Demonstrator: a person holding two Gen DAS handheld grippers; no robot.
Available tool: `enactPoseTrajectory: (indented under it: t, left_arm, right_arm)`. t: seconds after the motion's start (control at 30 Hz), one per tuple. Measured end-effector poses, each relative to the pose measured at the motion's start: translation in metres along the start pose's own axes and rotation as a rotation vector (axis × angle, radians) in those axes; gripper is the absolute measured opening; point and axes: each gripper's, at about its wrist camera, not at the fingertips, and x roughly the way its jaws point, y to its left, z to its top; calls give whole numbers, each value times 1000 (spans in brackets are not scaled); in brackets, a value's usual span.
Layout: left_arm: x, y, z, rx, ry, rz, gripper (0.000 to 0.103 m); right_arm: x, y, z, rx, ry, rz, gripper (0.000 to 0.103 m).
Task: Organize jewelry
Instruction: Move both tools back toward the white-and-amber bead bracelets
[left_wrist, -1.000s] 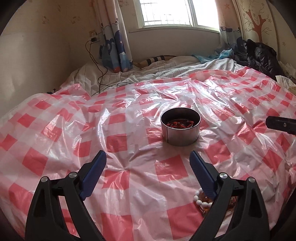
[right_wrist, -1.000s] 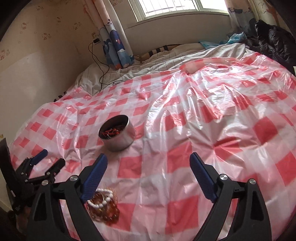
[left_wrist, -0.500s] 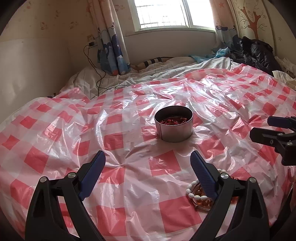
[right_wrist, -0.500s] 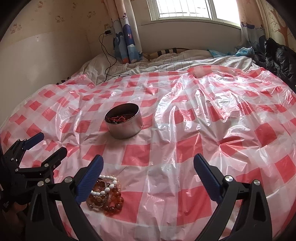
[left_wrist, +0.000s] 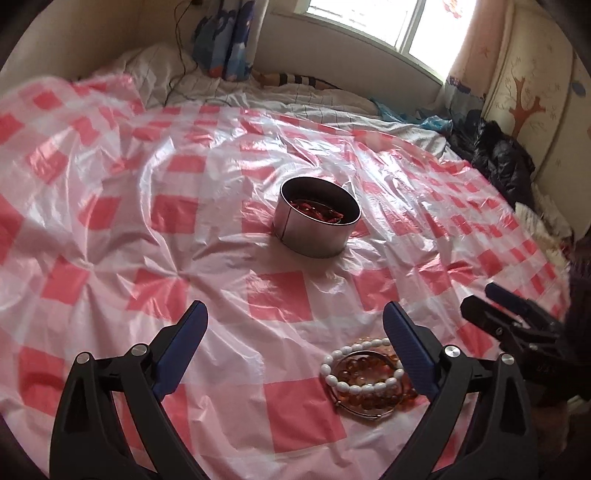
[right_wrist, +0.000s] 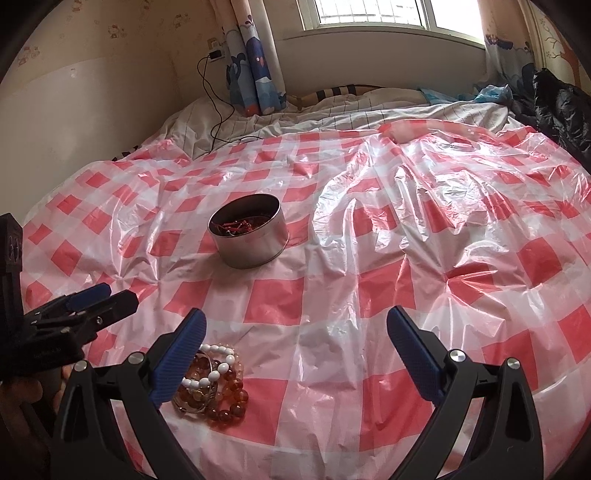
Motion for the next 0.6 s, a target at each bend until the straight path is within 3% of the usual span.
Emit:
enactPoseTrajectory:
  t: [0.1,0.27,0.43,0.6]
  left_arm:
    - [7,7,-3,-52,29,-47,92]
    - [17,-4,-6,-13,74,-98,92]
    - [21,-38,-17,156,113,-119,92]
    - [24,-77,-37,418,97,-3,92]
  right_arm:
    - [1,-2,0,8,7,5,94]
    - [3,-6,-1,31,18,14,94]
    - [5,-16,0,89,33,31,94]
    - [7,-29,0,162,48,53,94]
